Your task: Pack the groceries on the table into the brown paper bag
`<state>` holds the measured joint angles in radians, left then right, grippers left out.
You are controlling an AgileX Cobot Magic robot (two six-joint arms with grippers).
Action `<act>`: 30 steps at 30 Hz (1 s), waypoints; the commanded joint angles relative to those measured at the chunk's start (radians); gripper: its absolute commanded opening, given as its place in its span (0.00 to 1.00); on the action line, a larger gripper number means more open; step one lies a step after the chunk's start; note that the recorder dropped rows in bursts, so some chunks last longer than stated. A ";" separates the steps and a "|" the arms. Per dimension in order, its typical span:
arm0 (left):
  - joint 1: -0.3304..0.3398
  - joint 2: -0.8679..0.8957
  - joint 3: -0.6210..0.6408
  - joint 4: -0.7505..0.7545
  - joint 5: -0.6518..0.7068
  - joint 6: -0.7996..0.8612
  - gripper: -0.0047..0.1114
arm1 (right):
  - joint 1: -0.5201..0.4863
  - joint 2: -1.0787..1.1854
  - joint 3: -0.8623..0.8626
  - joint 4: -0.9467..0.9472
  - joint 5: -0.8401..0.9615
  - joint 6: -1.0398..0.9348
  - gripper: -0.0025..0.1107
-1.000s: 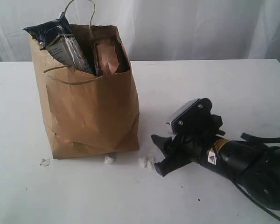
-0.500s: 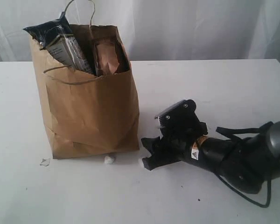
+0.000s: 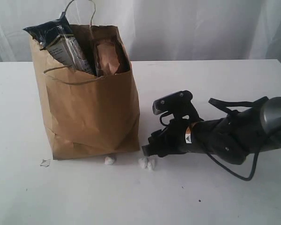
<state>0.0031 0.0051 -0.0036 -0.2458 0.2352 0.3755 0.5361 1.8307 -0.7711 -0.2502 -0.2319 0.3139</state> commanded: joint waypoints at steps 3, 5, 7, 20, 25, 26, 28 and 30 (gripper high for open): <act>-0.005 -0.005 0.004 -0.009 0.003 0.000 0.04 | 0.003 0.022 -0.012 -0.023 0.067 0.005 0.51; -0.005 -0.005 0.004 -0.009 0.003 0.000 0.04 | 0.010 0.024 -0.012 -0.023 0.088 0.005 0.50; -0.005 -0.005 0.004 -0.009 0.003 0.000 0.04 | 0.020 0.024 -0.012 -0.065 0.082 0.005 0.48; -0.005 -0.005 0.004 -0.009 0.003 0.000 0.04 | 0.057 0.072 -0.012 -0.117 0.024 0.005 0.36; -0.005 -0.005 0.004 -0.009 0.003 0.000 0.04 | 0.057 0.068 -0.012 -0.117 0.043 0.007 0.11; -0.005 -0.005 0.004 -0.009 0.003 0.000 0.04 | 0.057 0.058 -0.012 -0.109 0.062 0.009 0.06; -0.005 -0.005 0.004 -0.009 0.003 0.000 0.04 | 0.057 0.032 -0.012 -0.103 0.124 0.033 0.02; -0.005 -0.005 0.004 -0.009 0.003 0.000 0.04 | 0.057 -0.012 -0.012 -0.103 0.210 0.046 0.02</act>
<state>0.0031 0.0051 -0.0036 -0.2443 0.2352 0.3755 0.5915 1.8673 -0.7840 -0.3572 -0.1344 0.3348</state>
